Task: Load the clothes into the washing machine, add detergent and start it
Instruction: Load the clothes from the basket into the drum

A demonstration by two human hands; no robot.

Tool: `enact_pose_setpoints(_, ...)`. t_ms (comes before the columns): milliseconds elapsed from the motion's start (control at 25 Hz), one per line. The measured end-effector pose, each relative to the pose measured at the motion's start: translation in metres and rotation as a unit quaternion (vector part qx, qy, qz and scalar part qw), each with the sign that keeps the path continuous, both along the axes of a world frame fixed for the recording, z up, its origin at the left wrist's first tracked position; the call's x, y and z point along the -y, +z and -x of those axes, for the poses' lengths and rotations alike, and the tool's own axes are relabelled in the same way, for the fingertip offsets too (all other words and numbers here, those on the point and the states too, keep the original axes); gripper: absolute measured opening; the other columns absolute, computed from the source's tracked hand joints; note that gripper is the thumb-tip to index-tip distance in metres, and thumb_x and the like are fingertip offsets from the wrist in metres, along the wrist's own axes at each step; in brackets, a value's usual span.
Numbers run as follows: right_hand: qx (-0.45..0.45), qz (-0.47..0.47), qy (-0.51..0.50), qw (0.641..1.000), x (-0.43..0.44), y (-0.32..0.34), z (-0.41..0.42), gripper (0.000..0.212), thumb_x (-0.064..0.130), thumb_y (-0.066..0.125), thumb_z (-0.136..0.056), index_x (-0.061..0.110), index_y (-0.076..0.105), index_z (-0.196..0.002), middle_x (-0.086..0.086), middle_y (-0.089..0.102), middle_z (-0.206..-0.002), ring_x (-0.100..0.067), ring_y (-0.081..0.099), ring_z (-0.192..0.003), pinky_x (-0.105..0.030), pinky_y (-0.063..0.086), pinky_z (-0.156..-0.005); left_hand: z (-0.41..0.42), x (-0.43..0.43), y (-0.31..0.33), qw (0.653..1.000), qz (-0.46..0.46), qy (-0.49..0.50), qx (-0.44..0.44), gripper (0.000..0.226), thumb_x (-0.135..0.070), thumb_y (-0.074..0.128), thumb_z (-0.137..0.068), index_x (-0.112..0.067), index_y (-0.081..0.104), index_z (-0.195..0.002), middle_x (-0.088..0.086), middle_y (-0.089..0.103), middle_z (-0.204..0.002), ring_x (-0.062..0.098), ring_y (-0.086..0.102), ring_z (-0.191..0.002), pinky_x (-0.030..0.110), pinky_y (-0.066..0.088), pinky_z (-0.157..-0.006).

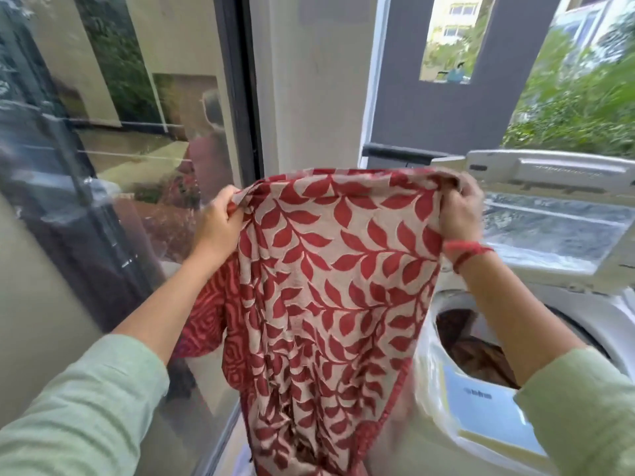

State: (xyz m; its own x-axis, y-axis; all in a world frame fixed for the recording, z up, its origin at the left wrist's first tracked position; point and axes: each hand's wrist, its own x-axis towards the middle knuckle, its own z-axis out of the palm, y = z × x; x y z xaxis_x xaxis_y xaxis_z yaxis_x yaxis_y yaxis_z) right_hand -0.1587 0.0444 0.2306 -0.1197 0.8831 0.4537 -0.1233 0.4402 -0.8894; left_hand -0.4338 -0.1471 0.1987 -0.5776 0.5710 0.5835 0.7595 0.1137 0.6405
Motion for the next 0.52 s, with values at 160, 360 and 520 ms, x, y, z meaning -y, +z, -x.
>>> enact_pose_setpoints(160, 0.019, -0.346, -0.200, 0.917, -0.031, 0.116, -0.053, 0.022, 0.019, 0.047, -0.094, 0.006, 0.063, -0.086, 0.003, 0.058, -0.067, -0.001, 0.043, -0.056, -0.015, 0.033, -0.052, -0.044, -0.059, 0.066, 0.994, -0.056, -0.011, -0.089, 0.028, -0.035, 0.049, -0.096, -0.013, 0.062, -0.109, -0.003, 0.060, -0.083, 0.017, 0.054, -0.071, 0.025, 0.037, -0.058)
enact_pose_setpoints(360, 0.168, -0.471, -0.395, 0.770, -0.092, 0.154, -0.154, 0.017, 0.027, 0.045, -0.096, 0.020, 0.060, -0.099, -0.006, 0.061, -0.070, -0.023, 0.050, -0.054, -0.023, 0.028, -0.051, -0.118, -0.145, 0.097, 0.985, -0.071, -0.030, -0.152, 0.030, -0.033, 0.047, -0.097, -0.014, 0.060, -0.116, 0.012, 0.068, -0.094, 0.024, 0.059, -0.076, 0.030, 0.041, -0.064)
enact_pose_setpoints(520, 0.331, -0.395, -0.394, 0.761, -0.160, 0.074, -0.259, 0.013, 0.029, 0.050, -0.093, 0.020, 0.056, -0.100, -0.016, 0.065, -0.081, -0.037, 0.061, -0.065, -0.032, 0.040, -0.053, -0.193, -0.231, 0.045, 0.979, 0.042, -0.077, -0.183, 0.026, -0.030, 0.047, -0.094, -0.019, 0.056, -0.116, 0.015, 0.068, -0.090, 0.035, 0.065, -0.078, 0.039, 0.052, -0.066)
